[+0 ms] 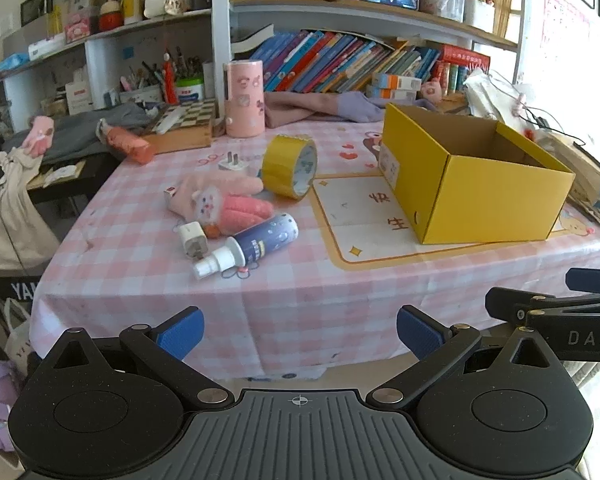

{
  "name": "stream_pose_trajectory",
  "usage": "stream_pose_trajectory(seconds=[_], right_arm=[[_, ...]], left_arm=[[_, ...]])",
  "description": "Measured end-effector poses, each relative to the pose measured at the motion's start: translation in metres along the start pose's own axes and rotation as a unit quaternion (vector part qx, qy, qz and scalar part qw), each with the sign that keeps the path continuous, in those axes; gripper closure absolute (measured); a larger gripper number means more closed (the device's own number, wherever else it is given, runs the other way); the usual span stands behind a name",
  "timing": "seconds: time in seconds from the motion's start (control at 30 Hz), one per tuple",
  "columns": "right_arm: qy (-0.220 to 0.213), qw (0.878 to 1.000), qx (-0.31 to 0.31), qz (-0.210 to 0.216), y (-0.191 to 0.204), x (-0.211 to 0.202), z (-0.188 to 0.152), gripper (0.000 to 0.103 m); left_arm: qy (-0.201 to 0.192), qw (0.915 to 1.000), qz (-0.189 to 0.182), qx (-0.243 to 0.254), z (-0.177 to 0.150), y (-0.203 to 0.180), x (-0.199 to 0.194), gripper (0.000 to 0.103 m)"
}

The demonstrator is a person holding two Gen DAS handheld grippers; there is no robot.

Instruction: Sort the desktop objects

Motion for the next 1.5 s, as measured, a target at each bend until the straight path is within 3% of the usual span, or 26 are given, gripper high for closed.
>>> stream_pose_trajectory(seconds=[0.43,1.5], right_arm=[[-0.007,1.0,0.007,-0.012,-0.003,0.001,0.0,0.0],[0.003,1.0,-0.017,0.011,0.007,0.002,-0.004,0.0]], left_arm=[[0.006,0.9999,0.011,-0.01,-0.002,0.005,0.003,0.0],[0.011,0.9998,0.015,-0.01,-0.004,0.003,0.002,0.0]])
Point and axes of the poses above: each gripper's, at about its wrist camera, not at the fingertips, and x roughly the way its jaws point, y to its left, z to its top, the point moved 2 cm from there along x, roughly the way its jaws point, and after that the axes turned 5 degrees about x, right-handed, at the moved point
